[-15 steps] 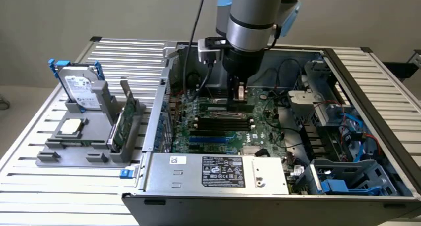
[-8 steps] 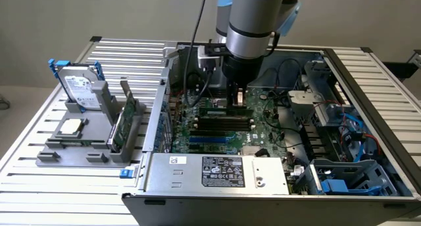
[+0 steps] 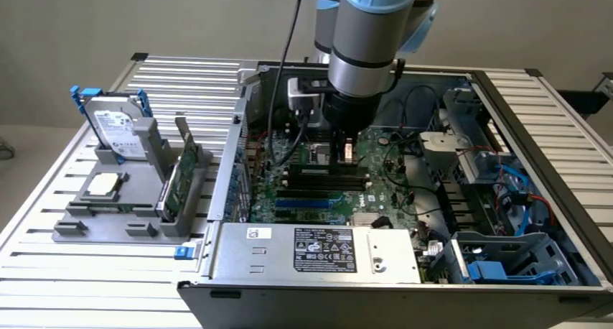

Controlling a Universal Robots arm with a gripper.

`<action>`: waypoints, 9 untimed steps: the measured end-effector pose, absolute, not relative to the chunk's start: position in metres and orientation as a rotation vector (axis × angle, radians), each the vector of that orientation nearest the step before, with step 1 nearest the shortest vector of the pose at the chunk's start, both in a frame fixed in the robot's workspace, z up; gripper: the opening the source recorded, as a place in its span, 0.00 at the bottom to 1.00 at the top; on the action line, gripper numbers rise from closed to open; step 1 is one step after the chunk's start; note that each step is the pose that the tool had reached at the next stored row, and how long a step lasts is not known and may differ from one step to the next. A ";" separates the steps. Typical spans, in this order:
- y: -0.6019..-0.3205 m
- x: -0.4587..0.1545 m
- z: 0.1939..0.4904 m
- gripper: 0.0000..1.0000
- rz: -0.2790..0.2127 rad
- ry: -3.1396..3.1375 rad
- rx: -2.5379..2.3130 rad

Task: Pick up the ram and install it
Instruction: 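Insert the ram into the slot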

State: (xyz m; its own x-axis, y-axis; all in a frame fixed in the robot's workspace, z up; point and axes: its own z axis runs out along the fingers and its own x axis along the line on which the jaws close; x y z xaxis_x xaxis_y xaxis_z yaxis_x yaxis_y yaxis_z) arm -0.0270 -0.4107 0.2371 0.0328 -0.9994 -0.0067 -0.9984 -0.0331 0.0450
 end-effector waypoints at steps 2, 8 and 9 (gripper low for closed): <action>-0.412 -0.027 0.235 0.14 -0.056 -2.165 2.237; -0.413 -0.027 0.232 0.14 -0.056 -2.165 2.237; -0.413 -0.027 0.231 0.14 -0.056 -2.165 2.237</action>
State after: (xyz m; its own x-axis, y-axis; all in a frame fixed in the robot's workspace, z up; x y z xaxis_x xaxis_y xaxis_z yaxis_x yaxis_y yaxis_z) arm -0.0271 -0.4131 0.2313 0.0327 -0.9994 -0.0067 -0.9984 -0.0330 0.0450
